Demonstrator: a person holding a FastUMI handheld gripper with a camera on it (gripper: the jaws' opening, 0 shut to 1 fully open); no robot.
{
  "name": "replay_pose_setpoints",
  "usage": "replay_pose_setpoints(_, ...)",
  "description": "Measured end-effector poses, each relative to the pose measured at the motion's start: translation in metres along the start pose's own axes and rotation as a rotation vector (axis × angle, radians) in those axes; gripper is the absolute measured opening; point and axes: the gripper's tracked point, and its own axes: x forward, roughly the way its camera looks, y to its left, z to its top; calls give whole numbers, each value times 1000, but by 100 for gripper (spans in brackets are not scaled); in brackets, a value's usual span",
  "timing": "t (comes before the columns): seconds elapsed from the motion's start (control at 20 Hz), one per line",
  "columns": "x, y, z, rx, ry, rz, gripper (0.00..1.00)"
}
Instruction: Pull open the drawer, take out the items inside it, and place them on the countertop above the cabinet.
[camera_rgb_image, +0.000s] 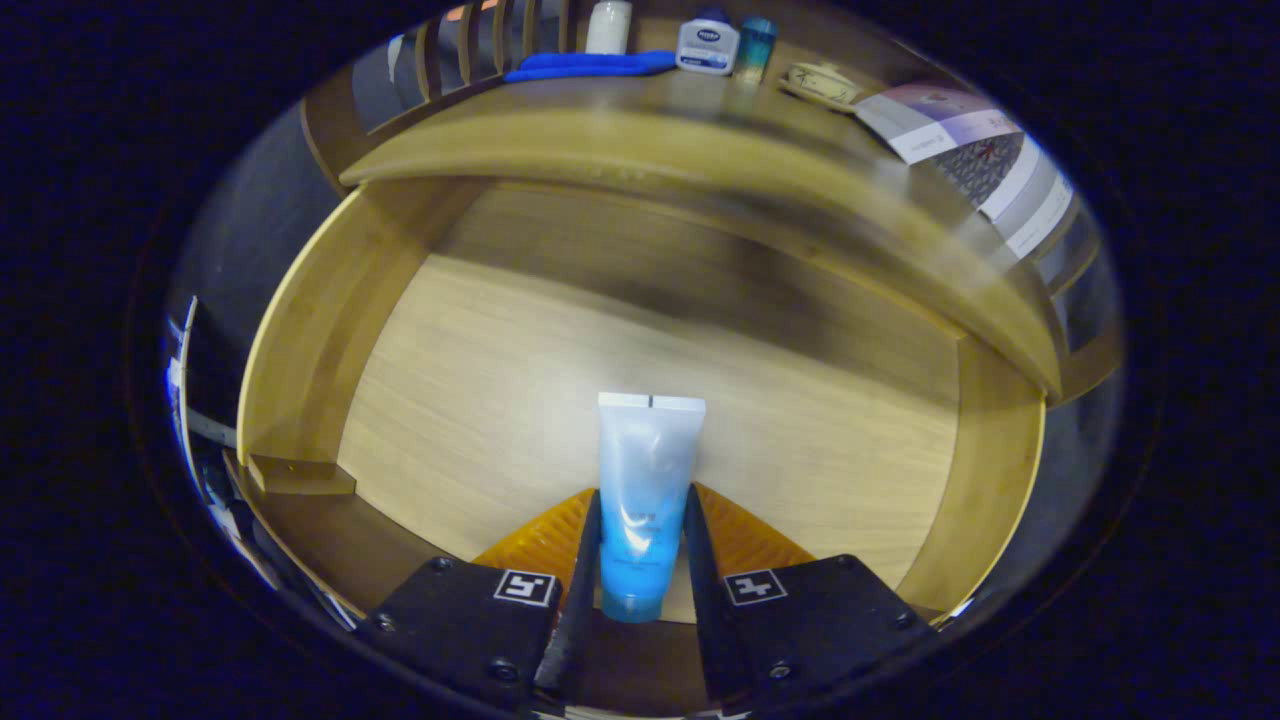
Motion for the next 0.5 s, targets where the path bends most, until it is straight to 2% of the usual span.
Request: replay_pose_setpoints(0.5,-73,-32,50,41,-116,-35,48)
